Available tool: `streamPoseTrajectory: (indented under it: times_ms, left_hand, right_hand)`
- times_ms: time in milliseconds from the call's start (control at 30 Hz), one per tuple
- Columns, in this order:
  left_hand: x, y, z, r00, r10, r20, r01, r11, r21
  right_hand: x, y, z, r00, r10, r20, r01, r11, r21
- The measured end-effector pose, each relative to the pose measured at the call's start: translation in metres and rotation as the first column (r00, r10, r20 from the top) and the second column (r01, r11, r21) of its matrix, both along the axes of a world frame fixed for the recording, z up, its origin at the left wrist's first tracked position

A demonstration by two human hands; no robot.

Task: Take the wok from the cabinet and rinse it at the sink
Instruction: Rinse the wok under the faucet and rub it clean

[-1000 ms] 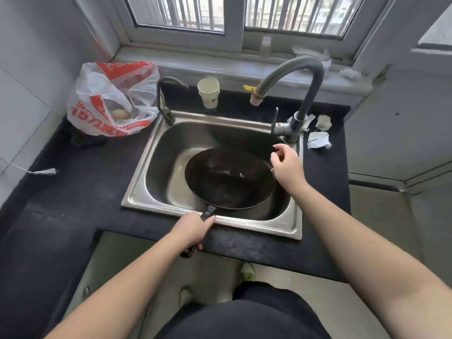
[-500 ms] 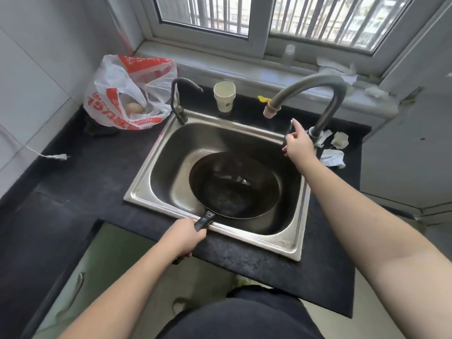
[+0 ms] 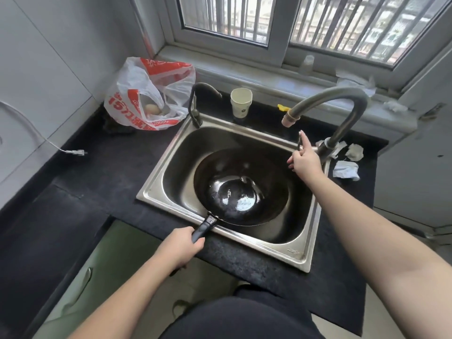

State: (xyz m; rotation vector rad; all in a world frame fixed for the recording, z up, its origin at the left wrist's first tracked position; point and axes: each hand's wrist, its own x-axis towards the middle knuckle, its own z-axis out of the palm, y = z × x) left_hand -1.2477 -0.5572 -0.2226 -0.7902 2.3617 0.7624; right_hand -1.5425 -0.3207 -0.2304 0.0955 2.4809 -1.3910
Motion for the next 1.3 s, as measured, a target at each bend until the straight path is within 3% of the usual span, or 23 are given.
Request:
streamPoseTrajectory:
  times_ms: [167, 633, 1300]
  left_hand:
    - [0.006, 0.0, -0.004, 0.999, -0.025, -0.031, 0.024, 1.0, -0.016]
    - [0.016, -0.011, -0.013, 0.994, -0.08, -0.079, 0.079, 0.997, -0.014]
    - [0.027, -0.027, -0.031, 0.985, -0.022, -0.169, 0.054, 0.981, 0.187]
  right_hand:
    - [-0.004, -0.005, 0.005, 0.998, 0.047, 0.041, -0.049, 0.998, 0.045]
    - [0.001, -0.003, 0.009, 1.0, 0.015, 0.021, -0.015, 1.0, -0.027]
    - [-0.012, -0.001, 0.011, 0.997, -0.035, 0.067, 0.039, 0.998, -0.059]
